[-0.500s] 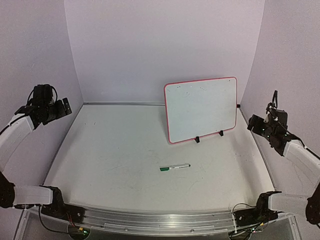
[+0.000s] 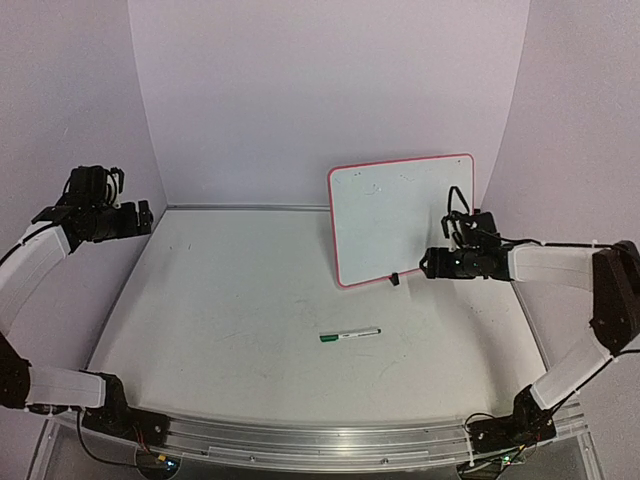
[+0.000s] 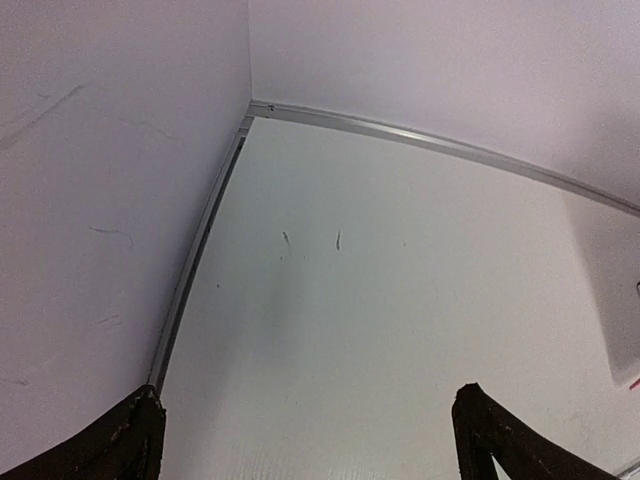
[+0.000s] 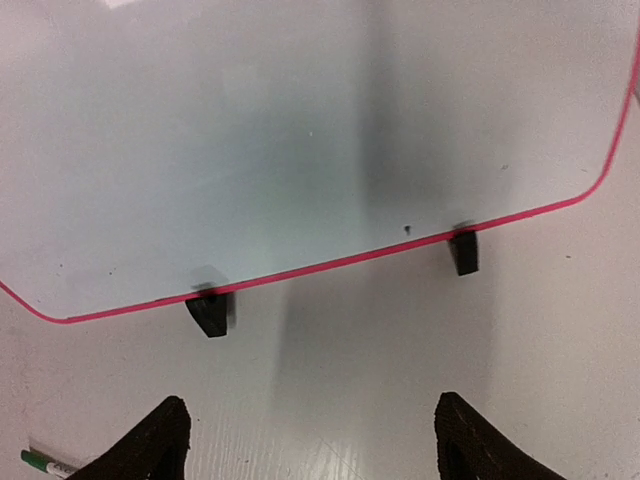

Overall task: Write a sentence on the whiteboard
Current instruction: Move the whiteboard to the center of the board.

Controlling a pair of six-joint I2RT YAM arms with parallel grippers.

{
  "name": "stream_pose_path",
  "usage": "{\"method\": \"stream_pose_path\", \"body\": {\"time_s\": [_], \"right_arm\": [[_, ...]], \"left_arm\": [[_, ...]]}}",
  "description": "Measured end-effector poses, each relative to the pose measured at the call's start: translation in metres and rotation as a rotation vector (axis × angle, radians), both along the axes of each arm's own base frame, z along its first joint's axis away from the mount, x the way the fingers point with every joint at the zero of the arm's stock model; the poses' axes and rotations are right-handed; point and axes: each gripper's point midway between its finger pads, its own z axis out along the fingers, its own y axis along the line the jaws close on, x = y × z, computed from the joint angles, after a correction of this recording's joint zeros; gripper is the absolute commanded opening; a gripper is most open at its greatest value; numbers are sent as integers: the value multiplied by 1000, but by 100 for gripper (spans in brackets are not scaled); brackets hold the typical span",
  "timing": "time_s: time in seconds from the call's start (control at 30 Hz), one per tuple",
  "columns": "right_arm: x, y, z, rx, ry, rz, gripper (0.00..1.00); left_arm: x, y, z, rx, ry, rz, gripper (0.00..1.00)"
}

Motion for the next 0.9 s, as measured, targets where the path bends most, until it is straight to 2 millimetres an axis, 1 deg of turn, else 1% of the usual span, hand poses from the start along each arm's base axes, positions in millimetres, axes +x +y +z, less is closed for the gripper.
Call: {"method": "stream_pose_path", "body": {"time_s": [0.07, 0.13, 0.23, 0.37, 0.53, 0.67, 0.9], "right_arm": [[7, 17, -17, -10, 38, 49, 73], [15, 33, -32, -22, 64, 93, 70], [25, 52, -48, -43, 81, 145, 64], [33, 72, -66, -70, 93, 203, 61], [31, 87, -87, -104, 118, 251, 56], [29, 95, -100, -133, 126, 267, 50], [33, 101, -105, -169, 89, 242, 29]], "left_arm": [[0, -4, -13, 2, 33, -27, 99], [1, -6, -18, -2, 44, -43, 99], [3, -12, -18, -18, 39, -72, 99], [6, -18, -16, -32, 25, -105, 99], [9, -21, -19, -37, 29, -118, 99], [11, -21, -22, -38, 36, -119, 99], [12, -24, -24, -47, 41, -131, 99]]}}
